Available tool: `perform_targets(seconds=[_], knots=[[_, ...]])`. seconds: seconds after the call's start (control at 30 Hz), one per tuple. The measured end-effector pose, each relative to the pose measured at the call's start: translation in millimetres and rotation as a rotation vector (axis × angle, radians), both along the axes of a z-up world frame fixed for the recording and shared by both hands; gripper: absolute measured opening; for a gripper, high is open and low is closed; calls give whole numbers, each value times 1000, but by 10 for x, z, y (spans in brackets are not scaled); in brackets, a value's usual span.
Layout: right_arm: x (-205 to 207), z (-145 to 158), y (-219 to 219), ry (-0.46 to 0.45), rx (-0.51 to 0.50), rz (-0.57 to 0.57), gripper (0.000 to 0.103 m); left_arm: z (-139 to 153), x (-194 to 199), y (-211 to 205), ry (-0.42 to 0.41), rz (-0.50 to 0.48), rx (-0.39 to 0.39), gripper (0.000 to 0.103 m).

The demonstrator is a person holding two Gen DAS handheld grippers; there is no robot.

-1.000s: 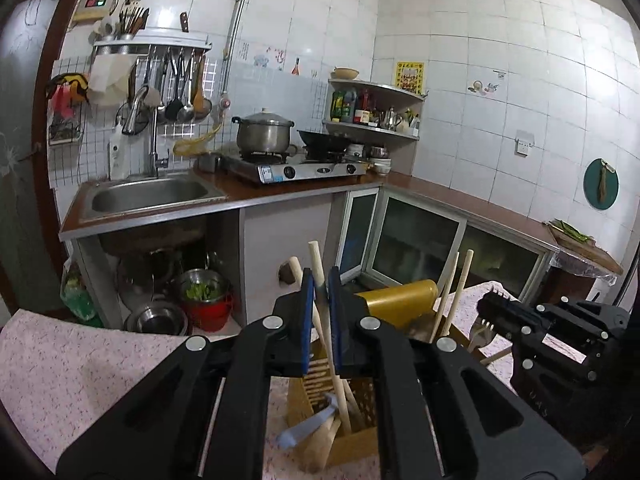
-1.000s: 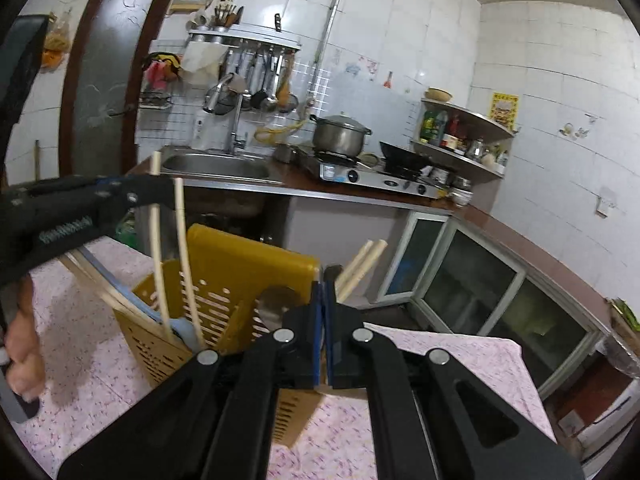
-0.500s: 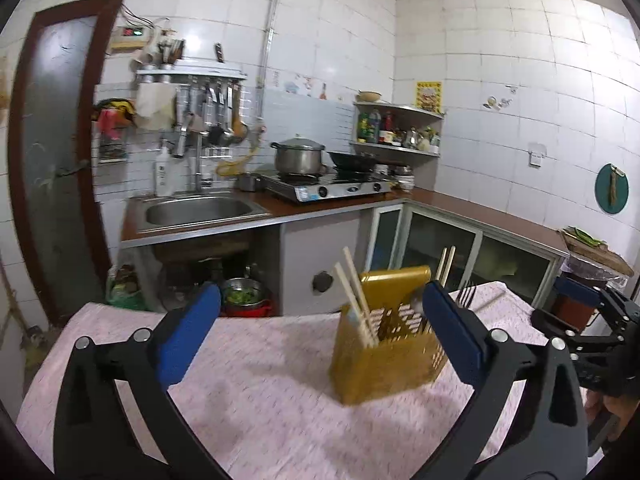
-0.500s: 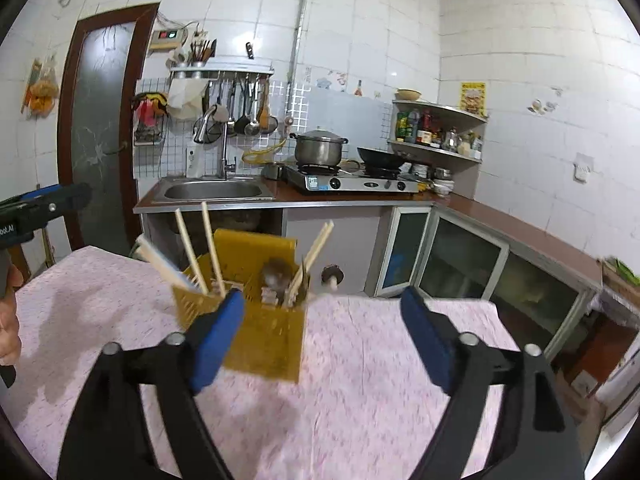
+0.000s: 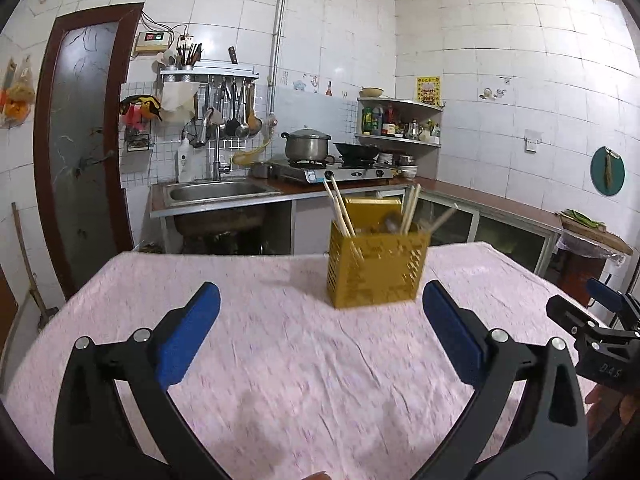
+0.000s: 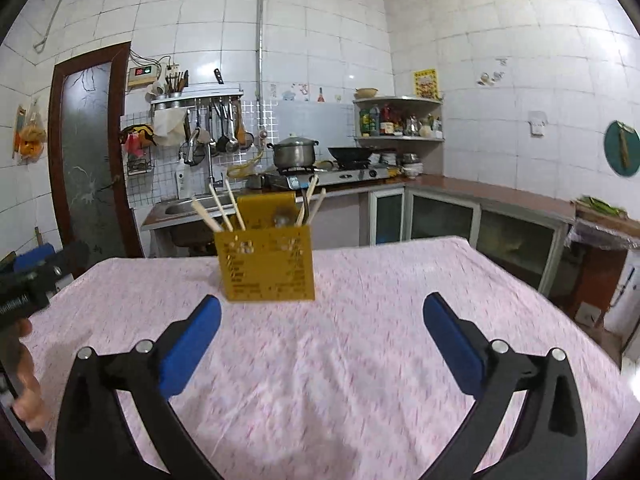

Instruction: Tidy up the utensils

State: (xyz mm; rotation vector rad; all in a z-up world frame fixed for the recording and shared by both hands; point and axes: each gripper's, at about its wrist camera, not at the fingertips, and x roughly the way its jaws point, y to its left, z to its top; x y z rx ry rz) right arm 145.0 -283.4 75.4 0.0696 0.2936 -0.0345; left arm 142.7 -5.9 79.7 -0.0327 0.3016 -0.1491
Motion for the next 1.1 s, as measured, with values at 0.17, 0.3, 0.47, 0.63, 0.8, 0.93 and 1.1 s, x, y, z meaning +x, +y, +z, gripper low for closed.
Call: perform_targets(seconds=[0.17, 0.3, 0.47, 0.63, 0.8, 0.93, 1.1], knots=[[-301, -218, 20, -24, 17, -20, 99, -213, -318, -85, -60, 17, 17, 98], [-431, -333, 84, -48, -32, -68, 99, -328, -403, -153, -80, 23, 34, 98], [-464, -454, 102, -46, -45, -84, 99, -488, -454, -169, -97, 71, 66, 98], [-469, -487, 49, -40, -23, -109, 99, -577, -382, -206, -68, 49, 84, 98], [-485, -474, 79, -53, -42, -120, 99, -601, -371, -256, -62, 11, 107, 98], [-521, -463, 152, -68, -79, -119, 99, -626, -360, -242, -45, -15, 94, 98], [-551, -447, 194, -79, -97, -115, 99, -638, -369, -230, -36, -20, 81, 98]])
